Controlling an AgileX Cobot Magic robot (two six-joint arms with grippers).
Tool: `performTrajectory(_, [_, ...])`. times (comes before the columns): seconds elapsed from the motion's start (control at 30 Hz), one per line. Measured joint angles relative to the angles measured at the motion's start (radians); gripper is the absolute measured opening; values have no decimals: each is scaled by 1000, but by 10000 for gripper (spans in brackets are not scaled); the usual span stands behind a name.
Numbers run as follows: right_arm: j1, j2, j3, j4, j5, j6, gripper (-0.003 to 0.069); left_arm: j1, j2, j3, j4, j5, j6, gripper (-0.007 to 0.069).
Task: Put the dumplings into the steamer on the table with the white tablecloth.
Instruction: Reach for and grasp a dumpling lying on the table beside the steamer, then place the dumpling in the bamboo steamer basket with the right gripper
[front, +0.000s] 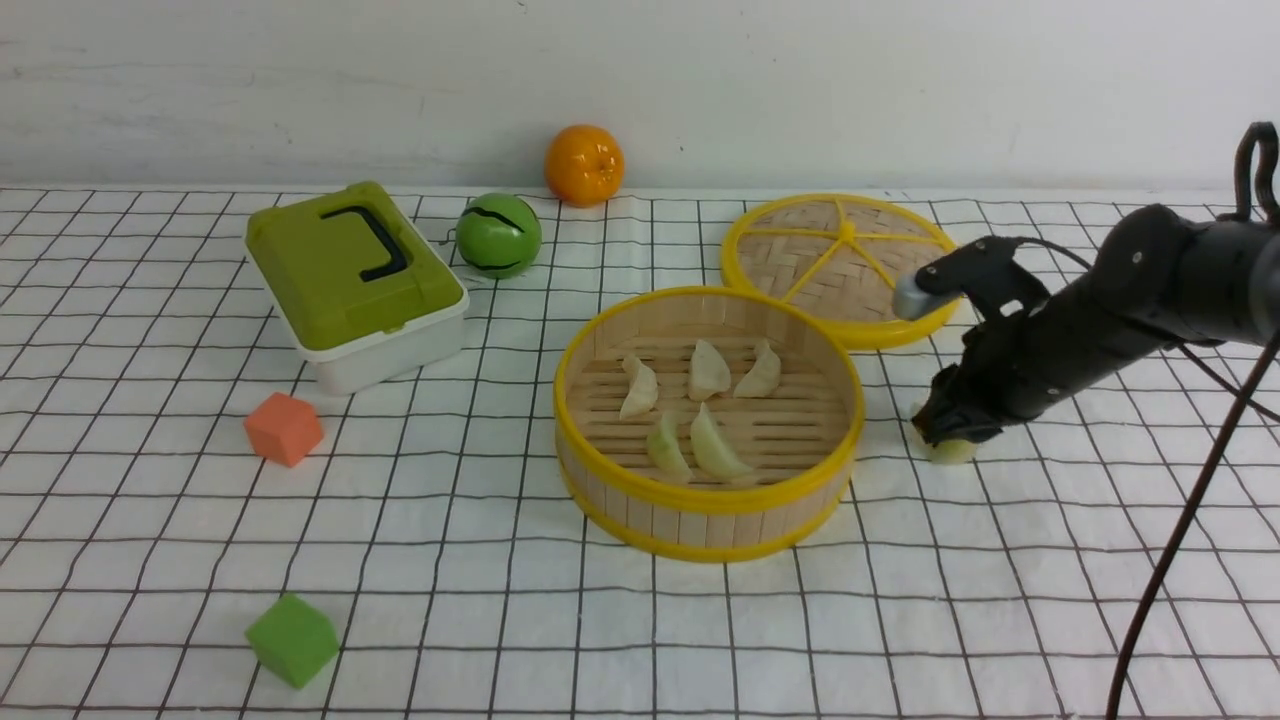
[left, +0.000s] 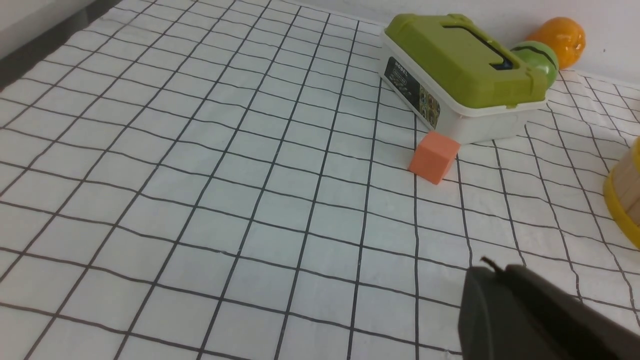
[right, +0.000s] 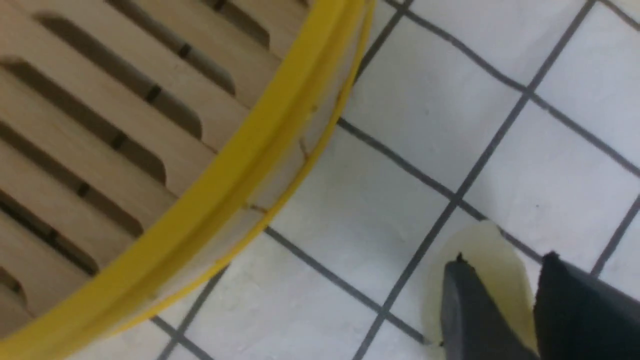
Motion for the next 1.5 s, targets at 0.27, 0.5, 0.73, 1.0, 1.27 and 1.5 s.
performTrajectory(0.27, [-1,-23,-6,-2,18,130,-21,0,0,0,-1,0,0,19])
performTrajectory(0.5, [-1,-68,-6,-16,36,174,45,0,0,0,-1,0,0,23])
performTrajectory(0.73, [-1,-17,-6,-30,52,177,339,0,0,0,-1,0,0,30])
performTrajectory(1.0, [-1,15,-6,-16,87,206,237,0,0,0,-1,0,0,30])
performTrajectory(1.27, [-2,-67,-6,-17,131,268,240,0,0,0,-1,0,0,37])
performTrajectory(1.5, [43,-222,-6,84,134,306,240,0,0,0,-1,0,-1,39])
